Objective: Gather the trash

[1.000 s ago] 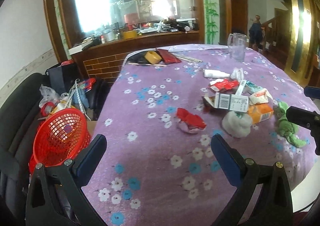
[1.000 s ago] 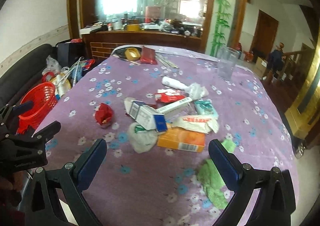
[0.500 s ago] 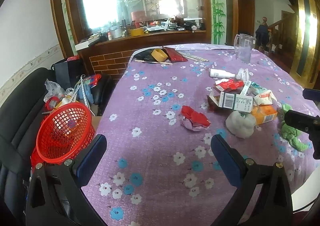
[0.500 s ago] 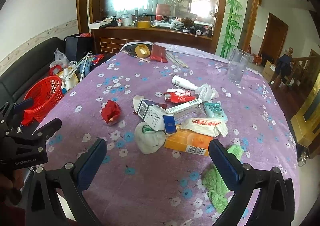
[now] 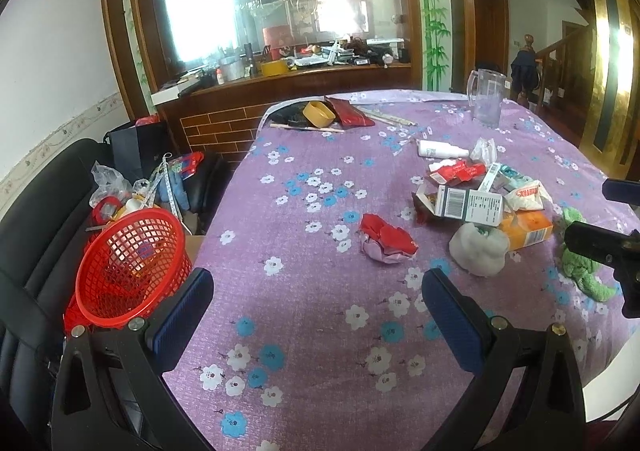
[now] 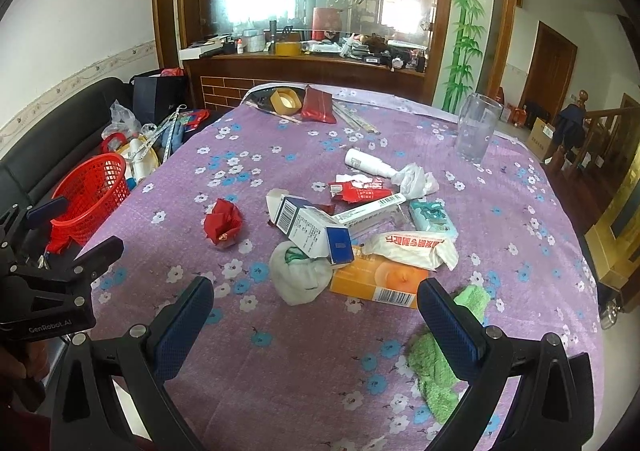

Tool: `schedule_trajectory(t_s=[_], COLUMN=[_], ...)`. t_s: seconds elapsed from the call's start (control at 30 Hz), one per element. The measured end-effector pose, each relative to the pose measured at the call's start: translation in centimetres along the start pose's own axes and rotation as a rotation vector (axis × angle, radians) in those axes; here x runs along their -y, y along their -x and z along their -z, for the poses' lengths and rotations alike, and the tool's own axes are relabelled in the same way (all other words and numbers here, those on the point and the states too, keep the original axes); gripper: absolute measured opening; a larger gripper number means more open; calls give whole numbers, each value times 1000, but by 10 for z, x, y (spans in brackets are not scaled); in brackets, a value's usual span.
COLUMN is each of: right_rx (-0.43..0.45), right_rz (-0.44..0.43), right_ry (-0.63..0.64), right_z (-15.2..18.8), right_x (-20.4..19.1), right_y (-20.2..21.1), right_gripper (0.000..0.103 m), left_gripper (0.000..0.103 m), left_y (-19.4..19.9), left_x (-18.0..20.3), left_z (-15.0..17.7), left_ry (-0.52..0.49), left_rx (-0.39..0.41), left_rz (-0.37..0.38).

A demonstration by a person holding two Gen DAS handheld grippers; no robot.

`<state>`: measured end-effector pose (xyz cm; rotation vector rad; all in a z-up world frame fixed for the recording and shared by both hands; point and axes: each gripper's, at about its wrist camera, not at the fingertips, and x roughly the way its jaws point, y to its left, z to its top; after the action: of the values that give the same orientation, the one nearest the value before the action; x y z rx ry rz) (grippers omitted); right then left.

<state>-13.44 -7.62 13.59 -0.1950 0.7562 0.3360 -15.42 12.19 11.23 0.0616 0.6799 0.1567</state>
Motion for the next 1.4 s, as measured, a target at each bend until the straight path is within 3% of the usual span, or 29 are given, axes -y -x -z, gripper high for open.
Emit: schedule_trajectory(t_s=[0.17,0.7,0.8,1.0,1.17,1.3,1.4], right_rx=[18,-3,-21,-101,-133,-156,-209], right_rz=[-6,-8,-13,-28,-45,-99,-178], right_ry=[2,-1,-29,-113,-143,-158,-175], right_z=[0,0,0,1,1,-4,-13], right_x=[-2,2,10,32,45,57,64], right_y=[2,-3,-7,-22,-27,-30,-38], right_gripper=[103,103,102,84,72,67,65], left_gripper=[103,103,103,103,85,74,51], left_y=[2,-10,-23,-78,-127,-154,-173], left_x=[-1,6,7,10,14,25,33], left_z=[0,-4,-13,-32,-38,-38,-35], left_ry=[5,-7,16,97,224,240,235], left_rx=[19,-22,-65,-247,-389,-451,-499], left_rz=[-3,17,42,115,204,225,226])
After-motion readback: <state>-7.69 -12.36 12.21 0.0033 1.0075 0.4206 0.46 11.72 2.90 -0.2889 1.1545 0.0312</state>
